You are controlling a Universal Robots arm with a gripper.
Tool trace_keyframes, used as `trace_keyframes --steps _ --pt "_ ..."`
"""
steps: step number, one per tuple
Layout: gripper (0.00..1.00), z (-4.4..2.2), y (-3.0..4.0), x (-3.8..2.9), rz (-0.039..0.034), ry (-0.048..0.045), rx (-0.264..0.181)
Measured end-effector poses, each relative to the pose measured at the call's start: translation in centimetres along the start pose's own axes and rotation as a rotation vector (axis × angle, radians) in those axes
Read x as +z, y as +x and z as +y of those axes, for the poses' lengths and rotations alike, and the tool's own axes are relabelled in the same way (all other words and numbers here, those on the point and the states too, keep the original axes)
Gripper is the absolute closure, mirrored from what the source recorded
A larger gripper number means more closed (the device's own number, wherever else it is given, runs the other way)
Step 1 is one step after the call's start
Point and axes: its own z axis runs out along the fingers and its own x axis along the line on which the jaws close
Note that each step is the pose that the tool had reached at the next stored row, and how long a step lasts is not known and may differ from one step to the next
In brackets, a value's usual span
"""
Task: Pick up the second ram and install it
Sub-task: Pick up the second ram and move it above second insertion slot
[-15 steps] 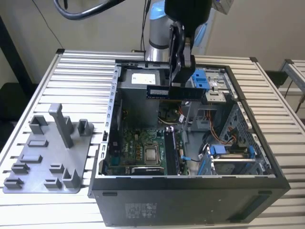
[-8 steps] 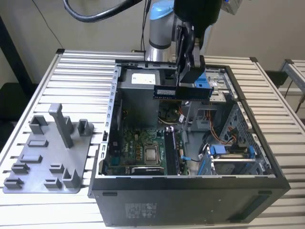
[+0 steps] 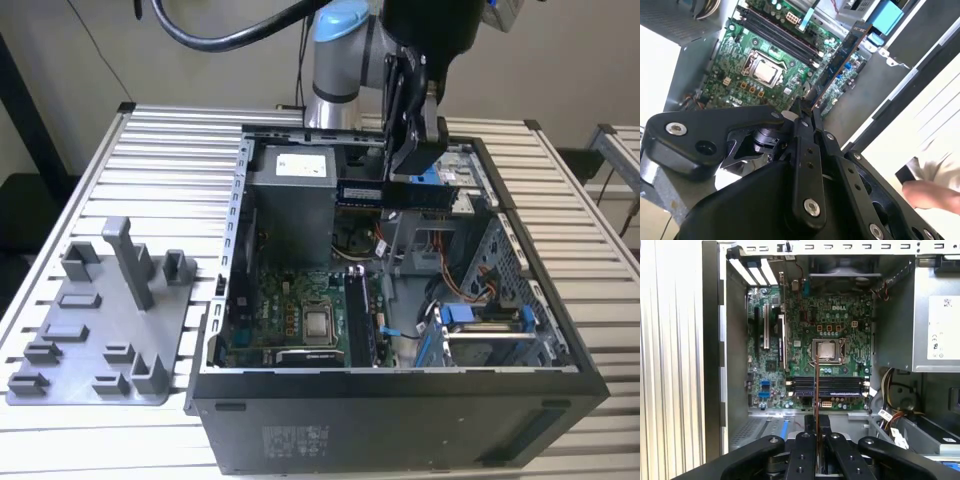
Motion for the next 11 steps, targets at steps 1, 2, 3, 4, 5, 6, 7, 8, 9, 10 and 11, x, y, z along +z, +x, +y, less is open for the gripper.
trace_keyframes --steps 1,2,3,4,5,6,7,8,9,10,11 --pt "0.86 0.0 0.0 0.0 0.0 0.0 0.0" --pt "0.86 0.0 0.0 0.0 0.0 0.0 0.0" --pt "0.86 0.0 0.0 0.0 -0.0001 0.0 0.0" --pt "0.86 0.0 0.0 0.0 0.0 0.0 0.0" --pt "0.86 0.0 0.0 0.0 0.0 0.0 0.0" --pt "0.86 -0.01 -0.02 0.0 0.0 0.0 0.0" --pt "0.86 -0.01 -0.1 0.0 0.0 0.0 0.0" --pt "0.86 -0.01 -0.25 -0.01 0.0 -0.0001 0.0" --pt "0.86 0.0 -0.46 -0.01 -0.0002 0.0 0.0" --pt "0.86 0.01 -0.74 -0.03 0.0 0.0 0.0" --pt "0.86 0.02 -1.07 -0.04 0.0001 0.0 0.0"
